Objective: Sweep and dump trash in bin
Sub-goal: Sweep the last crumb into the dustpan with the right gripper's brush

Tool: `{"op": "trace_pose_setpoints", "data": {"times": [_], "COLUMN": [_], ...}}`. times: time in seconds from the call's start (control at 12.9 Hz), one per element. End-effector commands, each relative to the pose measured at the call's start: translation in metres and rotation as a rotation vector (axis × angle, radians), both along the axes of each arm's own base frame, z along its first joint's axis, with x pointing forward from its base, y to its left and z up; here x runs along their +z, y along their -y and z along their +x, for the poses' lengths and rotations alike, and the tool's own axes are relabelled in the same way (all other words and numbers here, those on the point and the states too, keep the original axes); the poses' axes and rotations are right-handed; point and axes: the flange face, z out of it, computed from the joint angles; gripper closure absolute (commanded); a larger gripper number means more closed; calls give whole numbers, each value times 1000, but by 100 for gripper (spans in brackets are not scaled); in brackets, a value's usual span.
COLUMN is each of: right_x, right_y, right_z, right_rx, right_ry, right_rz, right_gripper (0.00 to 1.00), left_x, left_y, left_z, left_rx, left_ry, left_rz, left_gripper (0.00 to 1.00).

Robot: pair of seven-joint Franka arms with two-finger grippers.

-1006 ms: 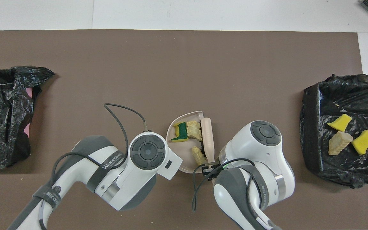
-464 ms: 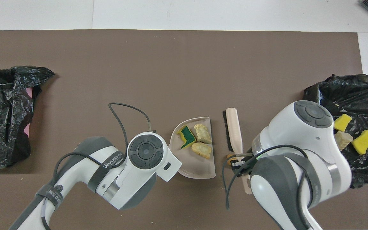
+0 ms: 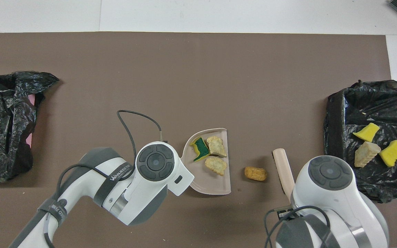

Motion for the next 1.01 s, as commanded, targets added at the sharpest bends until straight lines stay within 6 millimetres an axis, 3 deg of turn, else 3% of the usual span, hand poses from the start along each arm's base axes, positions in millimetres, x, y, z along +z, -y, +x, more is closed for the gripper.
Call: {"op": "trace_pose_setpoints", "data": {"times": [0.0, 0.15, 0.31, 0.46, 0.54, 0.85, 0.93], "right_x": [-42, -65, -81, -80, -82, -54, -48], "right_y": [3, -8, -37, -54, -77, -139, -139], "right_z": [-11, 0, 7, 10, 10, 27, 31], "right_rx": [-29, -68, -97, -144, -164, -216, -221], "right_ry": [45, 49, 73, 64, 70, 82, 92], "right_rz": [12, 92, 191, 288, 376, 480, 474], "right_gripper": [100, 100, 100, 100, 100, 100, 100], "left_x": [-5, -6, -5, -5, -4, -5, -7], "left_y": [0, 2, 2, 3, 4, 2, -3], "left_z": [-25, -27, -28, -27, -26, -20, -15], "left_rx": [4, 3, 28, 37, 38, 46, 61], "left_ry": [-5, -7, -3, 2, 14, 22, 17], "left_rz": [-3, -1, -3, -8, -20, -43, -44], "left_gripper": [100, 100, 100, 100, 100, 100, 100]}}
